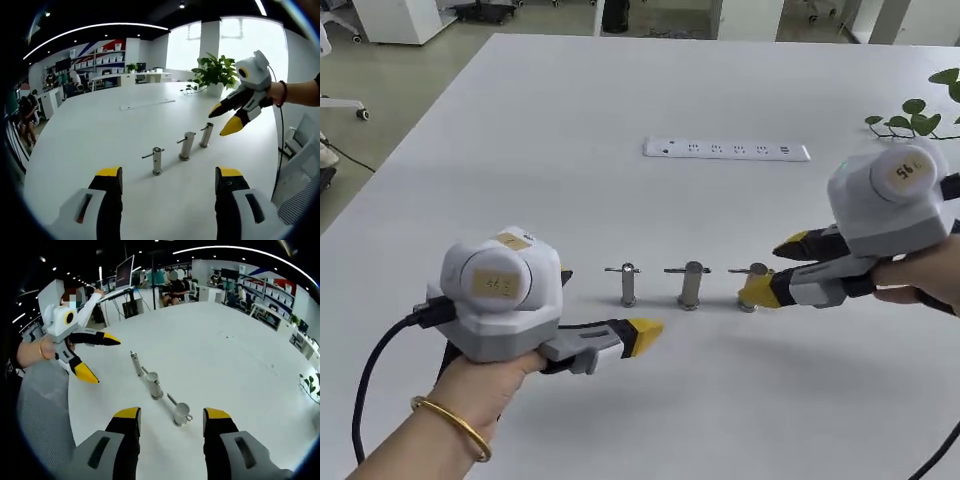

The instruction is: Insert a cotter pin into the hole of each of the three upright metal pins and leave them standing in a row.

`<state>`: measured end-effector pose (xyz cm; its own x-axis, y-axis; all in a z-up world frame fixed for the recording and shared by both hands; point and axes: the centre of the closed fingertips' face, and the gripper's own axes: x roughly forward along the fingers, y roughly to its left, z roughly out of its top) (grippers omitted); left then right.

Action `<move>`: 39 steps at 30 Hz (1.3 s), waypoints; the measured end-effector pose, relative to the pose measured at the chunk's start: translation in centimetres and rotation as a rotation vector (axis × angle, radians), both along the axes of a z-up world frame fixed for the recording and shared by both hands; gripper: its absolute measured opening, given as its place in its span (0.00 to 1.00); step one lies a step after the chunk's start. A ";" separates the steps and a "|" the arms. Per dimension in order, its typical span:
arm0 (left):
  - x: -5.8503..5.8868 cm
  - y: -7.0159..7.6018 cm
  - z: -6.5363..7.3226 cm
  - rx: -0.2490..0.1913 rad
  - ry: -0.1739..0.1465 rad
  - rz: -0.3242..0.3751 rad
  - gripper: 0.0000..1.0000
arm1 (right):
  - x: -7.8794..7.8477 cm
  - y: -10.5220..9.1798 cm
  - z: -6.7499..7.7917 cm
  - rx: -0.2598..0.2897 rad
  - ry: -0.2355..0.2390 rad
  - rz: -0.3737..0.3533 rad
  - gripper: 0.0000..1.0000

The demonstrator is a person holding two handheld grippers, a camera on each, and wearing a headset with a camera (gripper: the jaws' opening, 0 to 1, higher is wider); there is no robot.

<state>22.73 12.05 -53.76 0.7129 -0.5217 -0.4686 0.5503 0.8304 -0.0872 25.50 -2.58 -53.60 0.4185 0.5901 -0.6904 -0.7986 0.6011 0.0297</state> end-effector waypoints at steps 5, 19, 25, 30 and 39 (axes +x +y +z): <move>0.0 0.6 0.0 -0.010 0.028 0.048 0.78 | -0.5 0.2 -0.2 0.100 0.036 -0.137 0.51; 0.0 0.8 0.8 -0.063 0.024 0.092 0.88 | -2.6 0.3 -1.1 0.078 0.001 -0.205 0.62; -0.1 0.6 1.0 -0.049 0.006 0.083 0.93 | -3.3 0.8 -1.1 0.137 0.005 -0.246 0.67; 0.1 0.7 1.9 -0.068 -0.018 0.100 0.97 | -3.6 1.4 -0.6 0.172 0.002 -0.256 0.69; -0.4 0.9 1.6 -0.051 -0.005 0.094 0.99 | -4.0 2.1 0.1 0.208 -0.017 -0.263 0.74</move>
